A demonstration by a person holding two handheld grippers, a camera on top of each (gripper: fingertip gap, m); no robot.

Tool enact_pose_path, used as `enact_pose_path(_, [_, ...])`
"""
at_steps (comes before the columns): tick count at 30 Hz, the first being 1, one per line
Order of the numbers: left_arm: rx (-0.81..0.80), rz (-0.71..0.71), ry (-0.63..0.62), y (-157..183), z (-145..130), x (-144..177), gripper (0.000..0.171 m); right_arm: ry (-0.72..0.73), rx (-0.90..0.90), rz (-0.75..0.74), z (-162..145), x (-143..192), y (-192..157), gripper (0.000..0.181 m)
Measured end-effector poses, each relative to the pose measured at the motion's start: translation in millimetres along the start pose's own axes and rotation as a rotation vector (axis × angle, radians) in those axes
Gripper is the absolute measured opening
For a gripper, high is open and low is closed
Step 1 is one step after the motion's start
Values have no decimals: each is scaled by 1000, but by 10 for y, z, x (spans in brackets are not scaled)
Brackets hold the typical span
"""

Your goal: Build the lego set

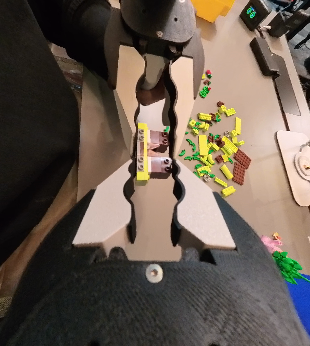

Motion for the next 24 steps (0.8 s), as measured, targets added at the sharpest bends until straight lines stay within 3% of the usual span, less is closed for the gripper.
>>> enact_pose_path(3, [-4,60,36,-67,-1,-25,35,-11,31,-54,-45,0,59,37])
enact_pose_path(5, [35,59,44,-96,-18,-36,53,-13,59,-91,-77,-14,77,37])
enact_pose_path(9, [269,-9,130,-200,12,13,69,-43,215,-206,-193,-72,94,37])
enact_pose_path(14, [481,-77,66,-266,-207,-43,55,-100,465,-321,-313,-171,55,37])
enact_pose_path(19, [451,-79,-94,-197,-450,-140,34,-132,506,-327,-426,-252,32,37])
enact_pose_path(24, [431,-71,-215,-155,-647,-203,30,-162,541,-306,-562,-368,-54,37])
Point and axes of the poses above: each gripper's, where its closed fingertips meet, x back along the fingers, z out of its top, y = z × x across the jaws, the point moved 1 cm from there along x, back along the fingers, and after that the axes turned 3 degrees about -z, right-handed, at the moved point
